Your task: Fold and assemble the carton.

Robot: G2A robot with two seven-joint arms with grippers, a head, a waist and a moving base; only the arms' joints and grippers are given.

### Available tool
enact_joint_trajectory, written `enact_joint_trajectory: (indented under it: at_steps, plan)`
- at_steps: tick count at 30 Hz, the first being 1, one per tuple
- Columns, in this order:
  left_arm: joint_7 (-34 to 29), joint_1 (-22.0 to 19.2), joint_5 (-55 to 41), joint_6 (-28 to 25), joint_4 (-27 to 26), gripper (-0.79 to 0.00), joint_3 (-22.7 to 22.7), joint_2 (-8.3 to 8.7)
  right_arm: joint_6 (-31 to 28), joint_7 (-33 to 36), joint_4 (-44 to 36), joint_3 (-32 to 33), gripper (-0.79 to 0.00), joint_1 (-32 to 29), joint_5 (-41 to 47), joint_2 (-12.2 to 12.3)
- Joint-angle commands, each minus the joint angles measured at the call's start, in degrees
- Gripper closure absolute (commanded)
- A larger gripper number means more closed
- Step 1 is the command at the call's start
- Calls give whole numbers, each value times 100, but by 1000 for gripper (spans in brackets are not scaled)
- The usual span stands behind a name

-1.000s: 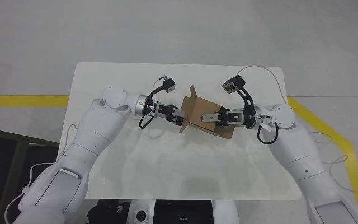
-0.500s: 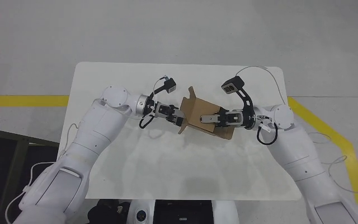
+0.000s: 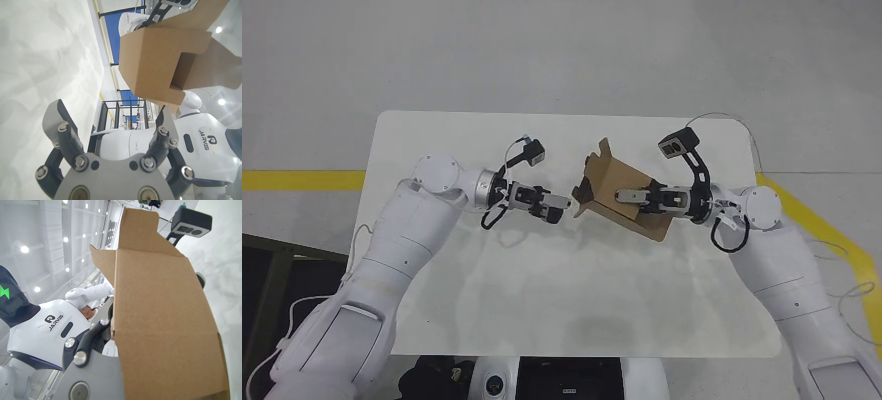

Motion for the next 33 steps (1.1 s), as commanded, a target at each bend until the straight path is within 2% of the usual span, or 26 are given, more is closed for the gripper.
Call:
enact_joint_trajectory:
  at_steps: [1,6,10,15,19,33]
  plan:
    - [157,8,219,-157,-71,-785,-64,33,-76,-76,104,33,0,2,11,-4]
    - [736,184,674,-672,-342,-785,-379,155,94,94,107,-17,0,24,0,-8]
    - [1191,309,1167,-1200,-704,-785,-685,277,575,576,171,-94,0,10,449,-25]
    - [1892,539,1900,-1902,-1150,-785,-802,429,1016,1017,426,-125,0,167,391,-25]
    - [1949,549,1805,-1958,-1116,-785,-730,497,1200,1200,536,-129,0,266,245,-19]
    - [1945,543,1790,-1955,-1116,-785,-717,500,1174,1174,639,-116,0,274,237,-25]
